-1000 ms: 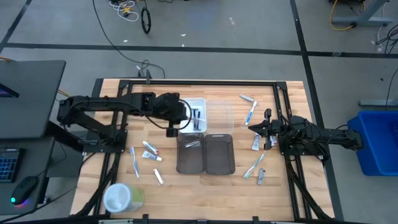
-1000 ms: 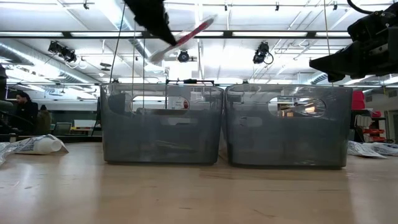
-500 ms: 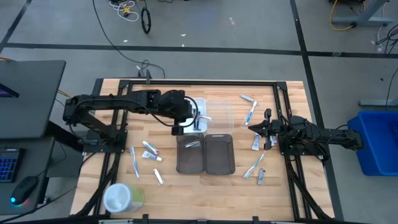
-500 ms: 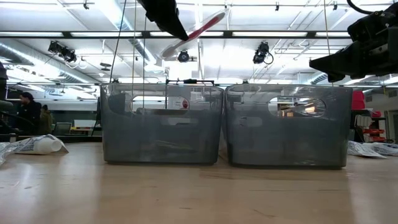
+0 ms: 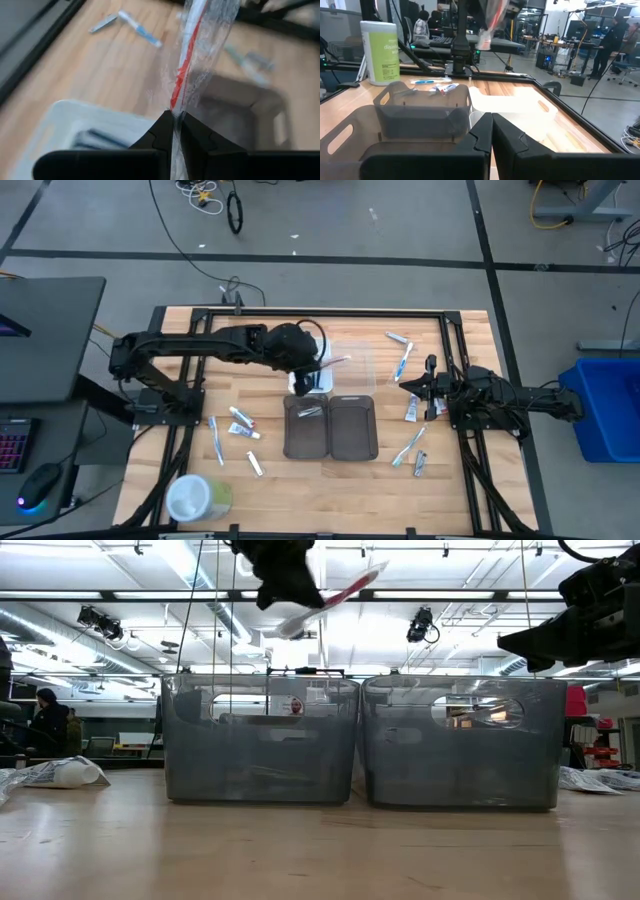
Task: Pick & Place Travel size toiletries
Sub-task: Put the orange toothbrush into the transparent bin
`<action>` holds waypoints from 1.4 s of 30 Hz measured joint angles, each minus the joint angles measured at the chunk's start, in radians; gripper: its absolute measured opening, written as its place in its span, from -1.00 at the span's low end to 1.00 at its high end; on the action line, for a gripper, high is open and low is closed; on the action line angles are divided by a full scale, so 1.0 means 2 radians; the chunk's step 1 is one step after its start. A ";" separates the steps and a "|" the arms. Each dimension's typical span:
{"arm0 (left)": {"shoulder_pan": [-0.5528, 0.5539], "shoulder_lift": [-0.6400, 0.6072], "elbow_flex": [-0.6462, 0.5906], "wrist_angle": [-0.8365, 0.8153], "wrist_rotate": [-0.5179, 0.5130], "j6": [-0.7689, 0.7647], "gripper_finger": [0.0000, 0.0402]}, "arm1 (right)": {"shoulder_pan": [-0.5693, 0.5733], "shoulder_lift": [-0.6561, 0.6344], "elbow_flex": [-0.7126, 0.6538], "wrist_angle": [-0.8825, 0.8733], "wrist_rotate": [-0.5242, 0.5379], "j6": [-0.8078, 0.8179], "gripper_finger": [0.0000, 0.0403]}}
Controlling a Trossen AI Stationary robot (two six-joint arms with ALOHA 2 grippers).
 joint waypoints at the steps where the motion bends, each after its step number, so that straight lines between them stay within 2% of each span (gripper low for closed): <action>1: 0.002 0.001 0.000 0.004 0.009 -0.015 -0.84 | 0.000 0.000 0.000 0.000 -0.001 0.000 -0.94; 8: 0.007 0.013 0.001 0.042 0.033 -0.053 -0.84 | 0.000 0.002 0.000 0.000 -0.001 0.000 -0.94; 20: 0.013 0.016 0.000 0.043 0.036 -0.063 -0.84 | 0.000 0.003 0.000 0.000 0.000 0.000 -0.93; 29: 0.044 0.016 0.001 0.045 0.047 -0.084 -0.84 | 0.000 0.003 0.000 -0.001 0.000 0.000 -0.94; 34: 0.069 0.024 0.023 0.043 0.047 -0.080 -0.84 | 0.000 0.003 0.000 -0.001 0.000 0.000 -0.93; 42: 0.100 0.062 0.071 0.019 0.079 -0.072 -0.84 | 0.000 0.003 0.000 0.000 0.000 0.000 -0.93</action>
